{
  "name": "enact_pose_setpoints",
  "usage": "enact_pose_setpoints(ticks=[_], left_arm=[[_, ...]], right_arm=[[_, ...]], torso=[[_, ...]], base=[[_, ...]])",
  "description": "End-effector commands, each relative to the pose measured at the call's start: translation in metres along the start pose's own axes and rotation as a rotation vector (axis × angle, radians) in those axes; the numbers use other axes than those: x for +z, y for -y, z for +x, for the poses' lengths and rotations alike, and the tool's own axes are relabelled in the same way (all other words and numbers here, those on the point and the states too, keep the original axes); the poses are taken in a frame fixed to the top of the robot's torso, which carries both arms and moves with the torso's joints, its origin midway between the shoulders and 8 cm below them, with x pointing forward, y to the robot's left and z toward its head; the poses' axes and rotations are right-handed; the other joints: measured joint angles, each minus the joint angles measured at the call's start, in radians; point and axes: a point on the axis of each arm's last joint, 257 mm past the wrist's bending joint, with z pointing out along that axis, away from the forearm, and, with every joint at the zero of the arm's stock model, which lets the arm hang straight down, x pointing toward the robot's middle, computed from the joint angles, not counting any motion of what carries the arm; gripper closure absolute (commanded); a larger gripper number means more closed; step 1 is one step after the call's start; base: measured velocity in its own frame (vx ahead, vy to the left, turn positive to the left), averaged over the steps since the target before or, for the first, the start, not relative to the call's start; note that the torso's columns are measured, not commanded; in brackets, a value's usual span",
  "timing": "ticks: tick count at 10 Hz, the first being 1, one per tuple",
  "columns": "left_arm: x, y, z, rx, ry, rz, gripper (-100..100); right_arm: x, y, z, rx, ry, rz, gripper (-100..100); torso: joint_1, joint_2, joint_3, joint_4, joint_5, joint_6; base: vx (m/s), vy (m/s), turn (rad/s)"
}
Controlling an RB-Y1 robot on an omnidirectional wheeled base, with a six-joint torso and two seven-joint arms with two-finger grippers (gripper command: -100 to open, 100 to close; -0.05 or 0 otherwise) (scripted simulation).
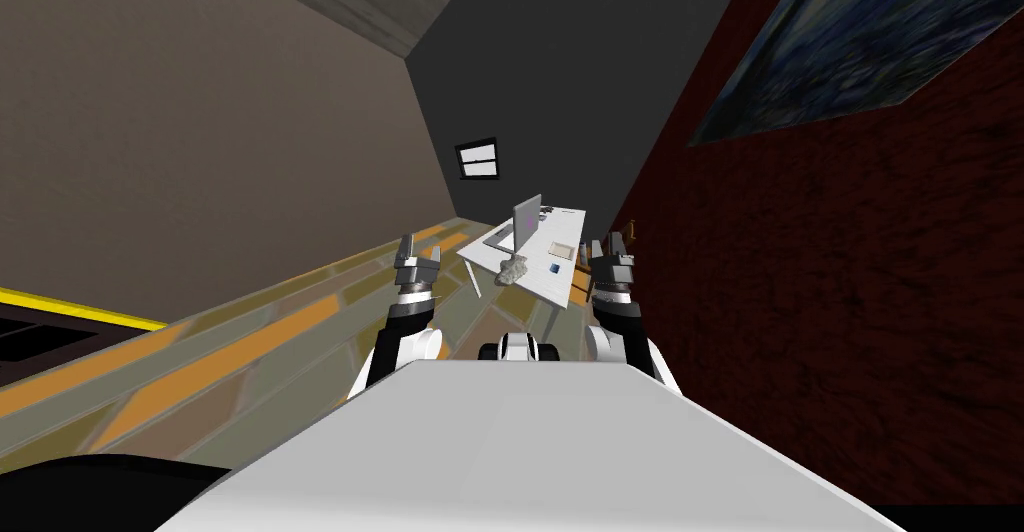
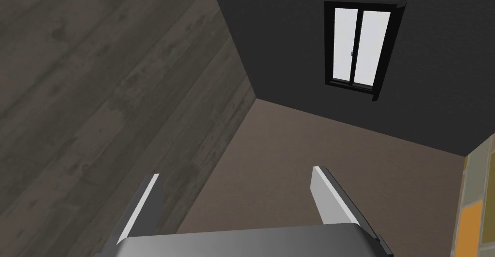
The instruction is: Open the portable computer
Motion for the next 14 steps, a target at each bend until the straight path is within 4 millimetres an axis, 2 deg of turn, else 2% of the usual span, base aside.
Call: enact_pose_setpoints(ticks=[1, 7, 8, 10, 11, 13, 14], left_arm=[[0.008, -0.01, 0.014, 0.026, -0.067, -0.031, -100], [0.033, -0.04, 0.057, 0.073, -0.183, -0.109, -100], [0.033, -0.043, 0.057, 0.074, -0.182, -0.119, -100], [0.044, -0.052, 0.073, 0.088, -0.213, -0.141, -100], [0.043, -0.054, 0.073, 0.089, -0.212, -0.149, -100], [0.054, -0.06, 0.09, 0.102, -0.239, -0.166, -100], [0.054, -0.064, 0.089, 0.104, -0.237, -0.18, -100]], right_arm=[[0.0, 0.0, 0.0, 0.0, 0.0, 0.0, 0], [0.0, 0.0, 0.0, 0.0, 0.0, 0.0, 0], [0.0, 0.0, 0.0, 0.0, 0.0, 0.0, 0], [0.0, 0.0, 0.0, 0.0, 0.0, 0.0, 0], [0.0, 0.0, 0.0, 0.0, 0.0, 0.0, 0], [0.0, 0.0, 0.0, 0.0, 0.0, 0.0, 0], [0.0, 0.0, 0.0, 0.0, 0.0, 0.0, 0]], torso=[[0.0, 0.002, -0.005, 0.003, 0.0, 0.0], [-0.001, 0.004, -0.005, 0.004, 0.0, 0.0], [0.0, 0.004, -0.005, 0.004, 0.0, 0.0], [0.0, 0.004, -0.005, 0.004, 0.0, 0.0], [-0.001, 0.004, -0.005, 0.004, 0.0, 0.0], [0.0, 0.004, -0.005, 0.004, 0.0, 0.0], [0.0, 0.004, -0.005, 0.004, 0.0, 0.0]], base=[[0.01, -0.005, -0.119], [0.011, -0.017, -0.152], [0.009, -0.016, -0.035], [0.007, -0.02, -0.165], [0.006, -0.015, -0.061], [0.009, -0.016, -0.167], [0.011, -0.01, -0.075]])
